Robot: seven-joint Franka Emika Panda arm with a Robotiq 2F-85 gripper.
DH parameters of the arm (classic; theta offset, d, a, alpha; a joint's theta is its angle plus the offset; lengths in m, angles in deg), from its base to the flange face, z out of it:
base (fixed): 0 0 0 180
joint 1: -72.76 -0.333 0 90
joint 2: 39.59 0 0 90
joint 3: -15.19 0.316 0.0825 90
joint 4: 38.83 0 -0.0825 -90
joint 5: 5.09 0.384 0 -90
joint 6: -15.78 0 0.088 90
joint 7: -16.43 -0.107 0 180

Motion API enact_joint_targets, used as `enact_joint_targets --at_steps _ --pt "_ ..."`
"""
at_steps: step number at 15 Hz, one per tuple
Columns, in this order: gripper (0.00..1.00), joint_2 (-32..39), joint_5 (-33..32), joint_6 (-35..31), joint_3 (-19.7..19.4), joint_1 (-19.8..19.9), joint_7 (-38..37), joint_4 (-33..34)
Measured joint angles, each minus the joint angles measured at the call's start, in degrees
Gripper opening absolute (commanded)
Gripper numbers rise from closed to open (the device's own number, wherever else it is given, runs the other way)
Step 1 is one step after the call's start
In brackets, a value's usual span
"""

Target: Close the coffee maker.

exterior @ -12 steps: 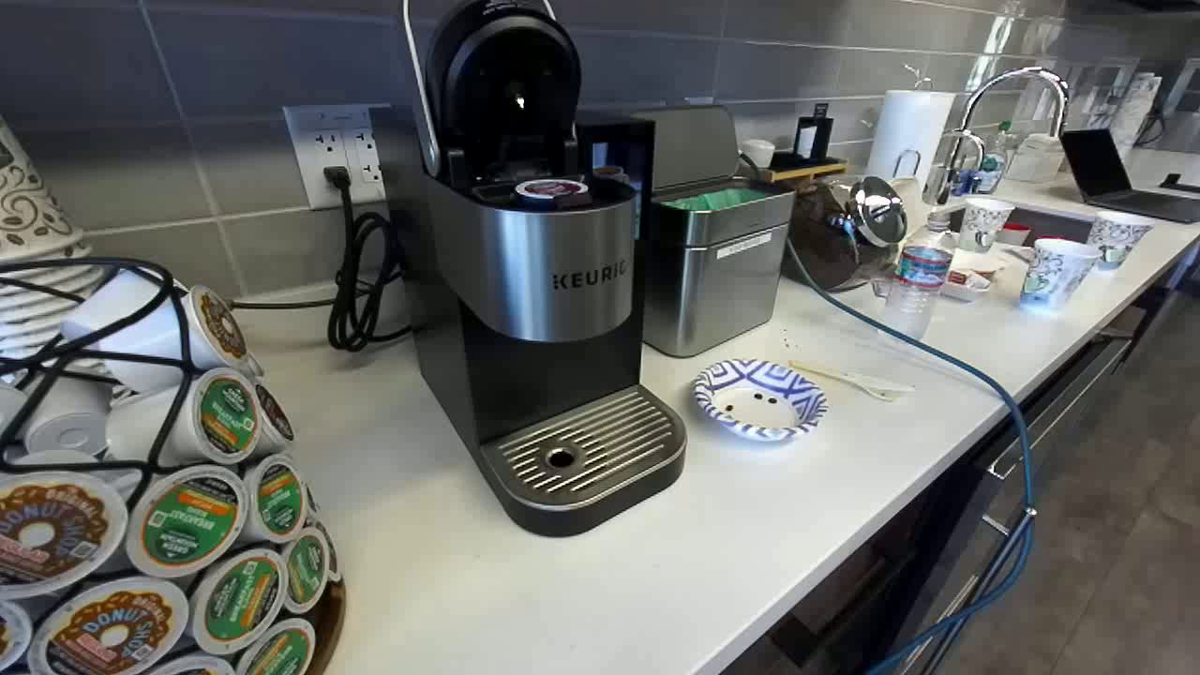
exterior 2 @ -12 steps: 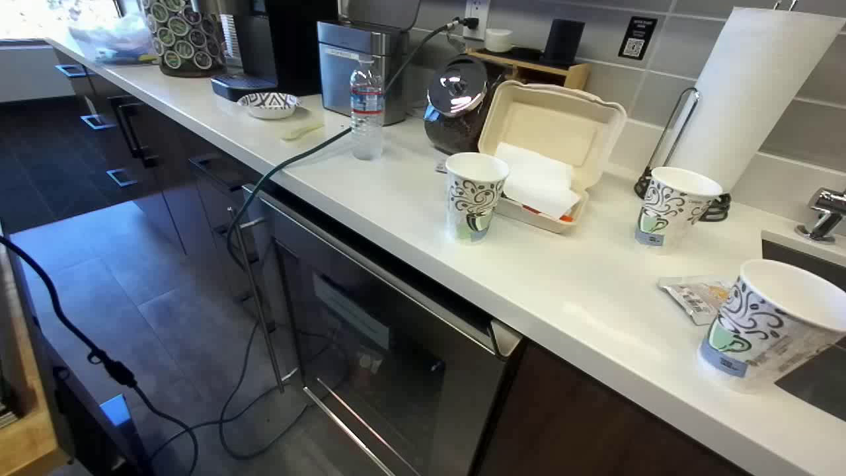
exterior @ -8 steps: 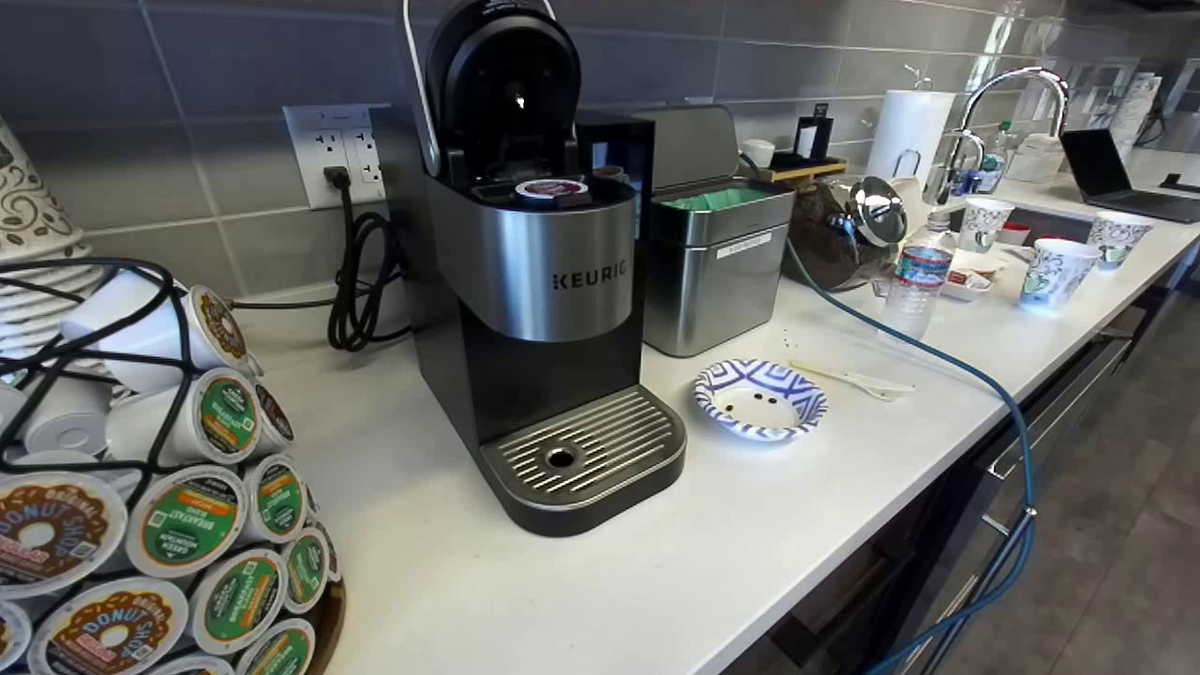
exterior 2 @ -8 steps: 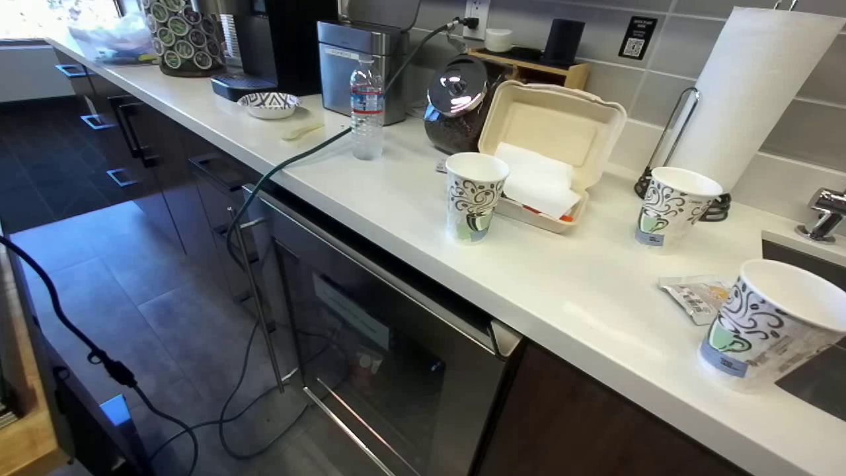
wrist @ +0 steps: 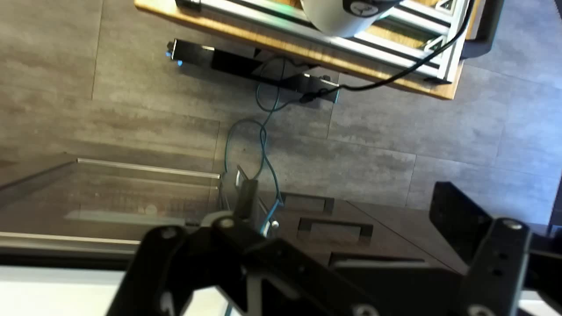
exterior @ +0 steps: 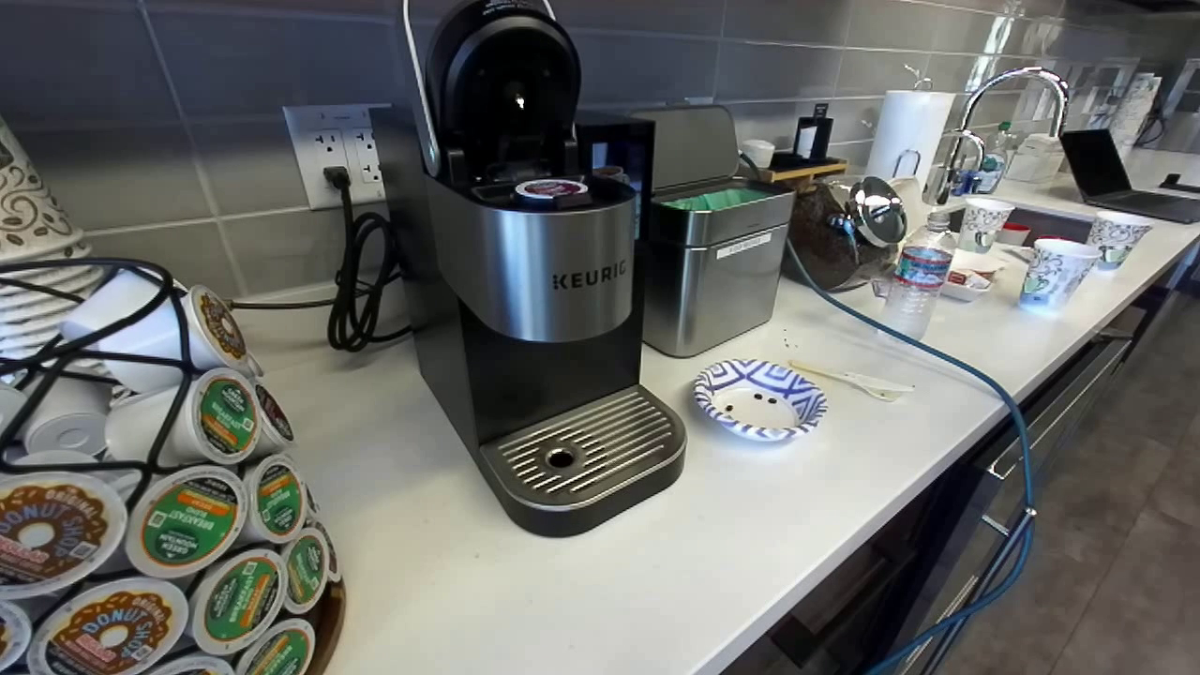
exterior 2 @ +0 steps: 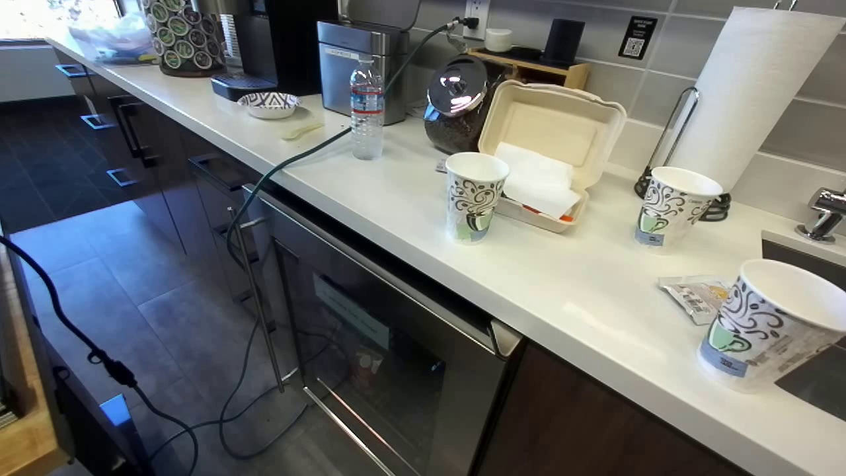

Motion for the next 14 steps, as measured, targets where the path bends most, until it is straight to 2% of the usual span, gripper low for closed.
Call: enact_joint_targets --at_steps 4,9,12,14 --pt "1.0 0.2 5.8 -8.1 3.9 -4.5 1.5 2.4" --pt "1.0 3.9 12.9 -18.0 8.0 -11.7 4.7 9.3" --pt "1.0 8.6 17.5 -20.2 8.9 -15.4 9.6 15.2" --pt "1.0 10.1 17.8 -20.2 9.5 -15.2 9.9 16.5"
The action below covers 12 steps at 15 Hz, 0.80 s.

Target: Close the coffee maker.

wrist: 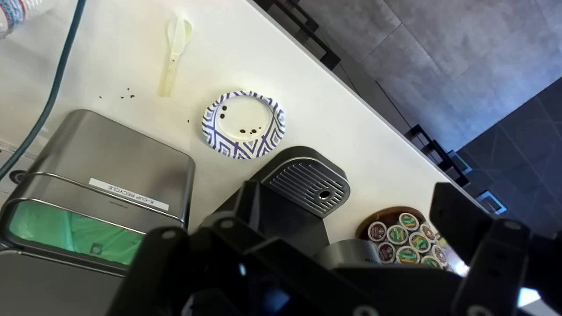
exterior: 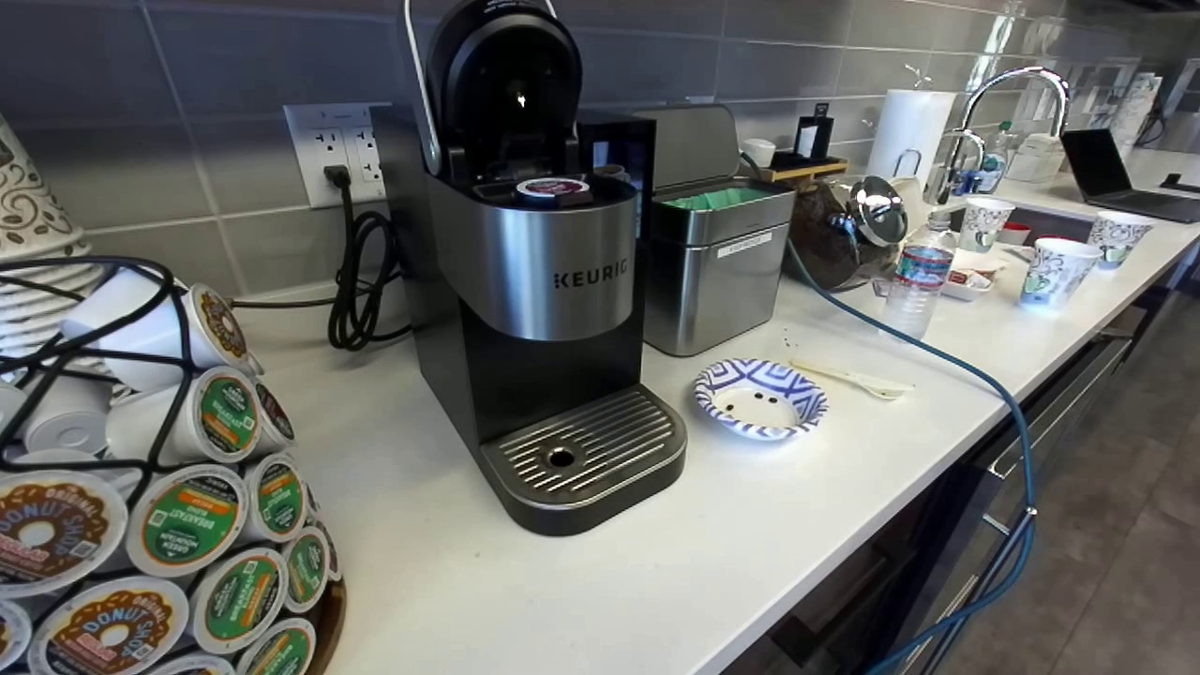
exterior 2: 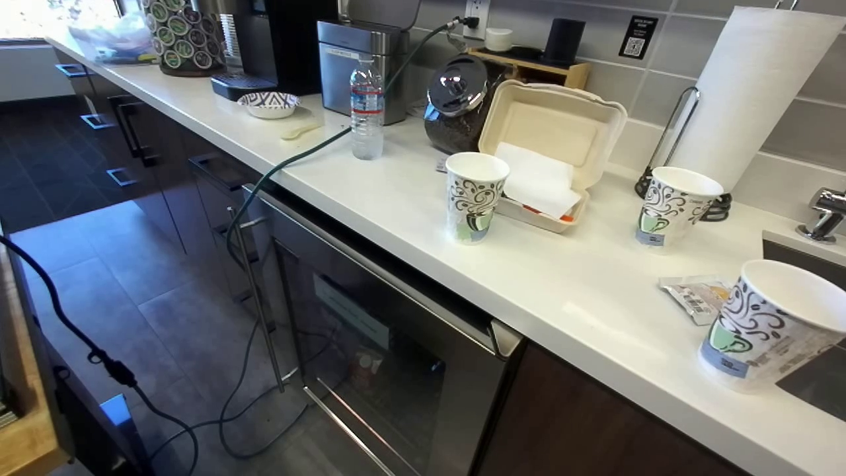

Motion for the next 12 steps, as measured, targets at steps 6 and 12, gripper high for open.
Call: enact_joint_targets --at_steps 6,12 --pt "1.0 -0.4 0.8 -0.4 0.2 1.1 0.1 -0.1" --pt "1.0 2.5 19.7 -14.4 0.1 -0.3 4.5 -2.4"
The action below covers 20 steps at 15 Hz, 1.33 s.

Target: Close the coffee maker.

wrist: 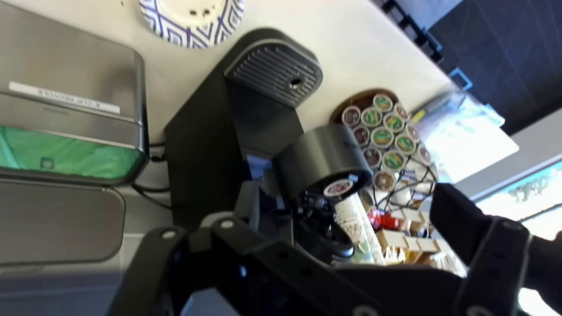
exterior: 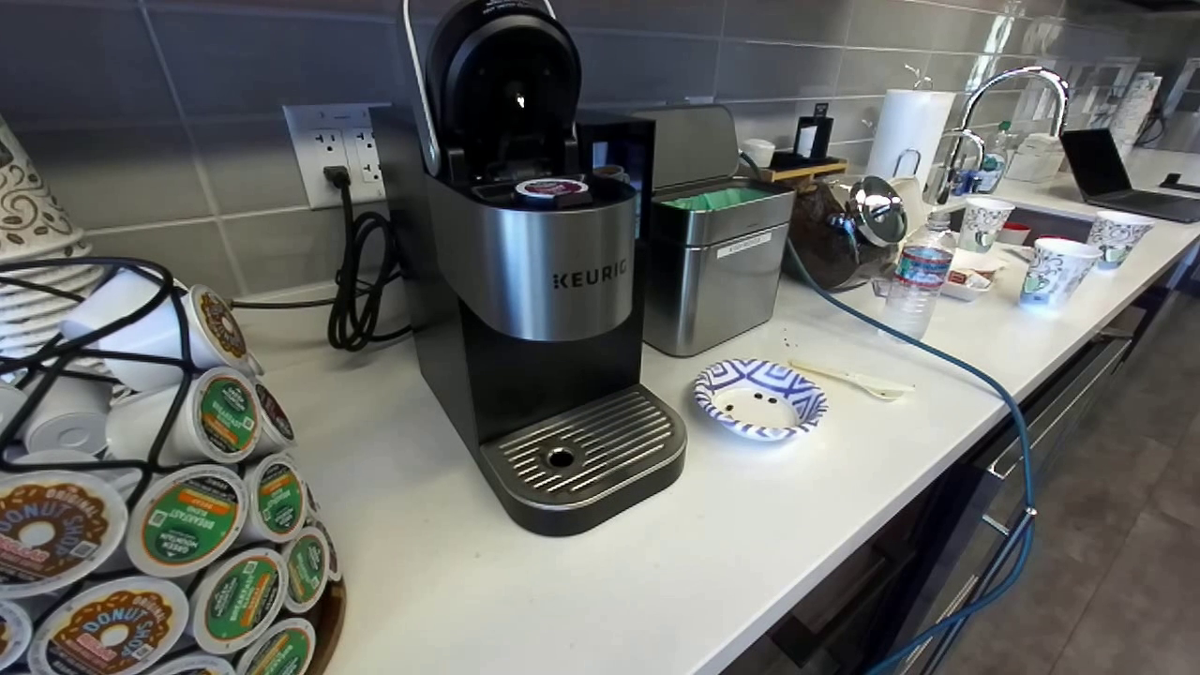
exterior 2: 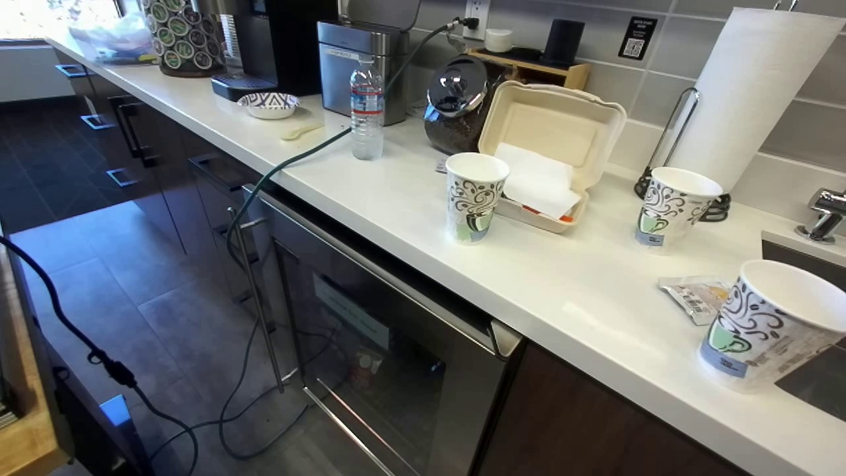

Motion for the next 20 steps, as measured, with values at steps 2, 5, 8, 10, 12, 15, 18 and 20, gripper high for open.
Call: enact_joint_targets --at_steps 2,5,8,10,12,15,18,20 --pt "1.0 1.9 7.1 -6.8 0.4 -1.0 3.7 -0.6" --pt "1.0 4.7 17.8 -16.8 2.7 -3.0 13.1 -1.8" --pt "1.0 8.2 21.0 -22.7 7.1 -3.5 19.6 -2.5" --pt "1.0 10.4 21.0 -24.0 8.5 -3.5 20.6 -2.4" --pt "1.0 11.1 21.0 -24.0 8.5 -3.3 21.1 -2.2" --pt "1.0 11.2 22.5 -24.0 8.9 -2.8 22.0 -1.9" --pt "1.0 14.3 35.9 -24.2 6.0 -7.3 31.6 -1.0" --pt "1.0 17.6 45.1 -24.2 1.9 -11.8 39.4 1.4"
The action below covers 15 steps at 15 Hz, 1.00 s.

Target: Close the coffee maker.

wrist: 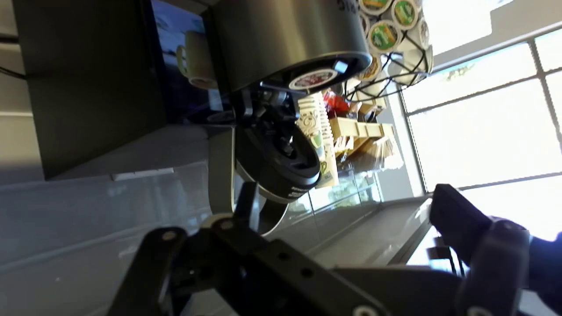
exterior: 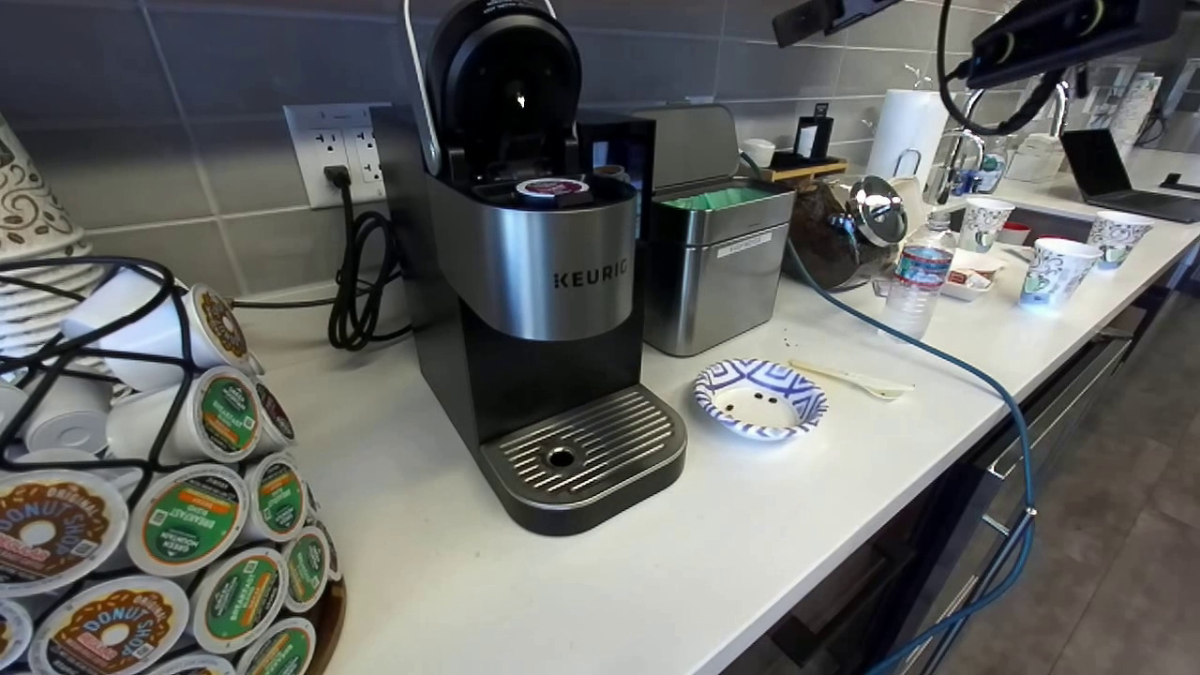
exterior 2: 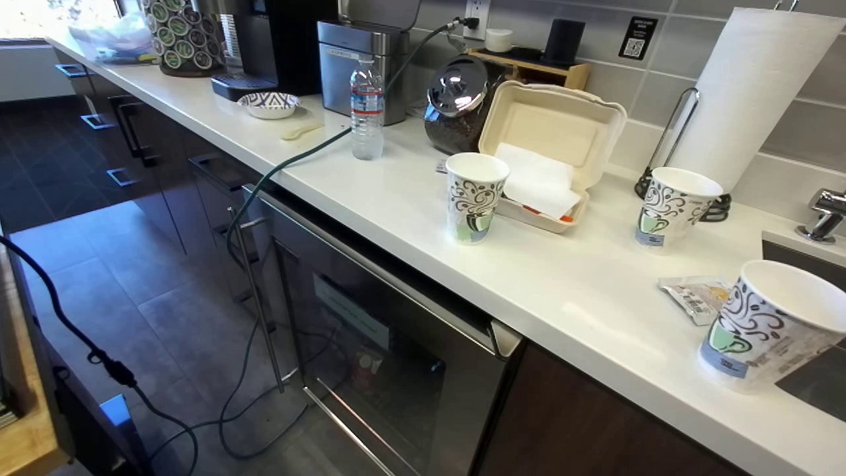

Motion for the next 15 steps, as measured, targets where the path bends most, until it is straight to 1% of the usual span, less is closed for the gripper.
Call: enact_joint_targets --at_steps 1,3,4,6,8,9,13,15 --pt "1.0 1.5 4.4 0.0 -1.2 -1.1 3.9 1.4" --pt "1.0 4.6 13.6 0.2 -1.9 -1.6 12.5 4.0" --pt "1.0 6.1 17.3 0.6 -0.7 -0.3 16.1 4.9" --pt "1.0 9.3 22.7 1.9 3.6 3.8 21.4 6.5" --pt "1.0 12.3 25.8 3.2 6.4 6.5 24.2 7.8" --pt "1.0 13.4 26.5 3.6 7.3 7.3 25.0 8.4" --pt "1.0 14.4 26.8 3.6 9.4 9.3 25.3 9.3" --pt "1.0 14.7 26.8 3.6 10.5 9.9 25.4 11.1"
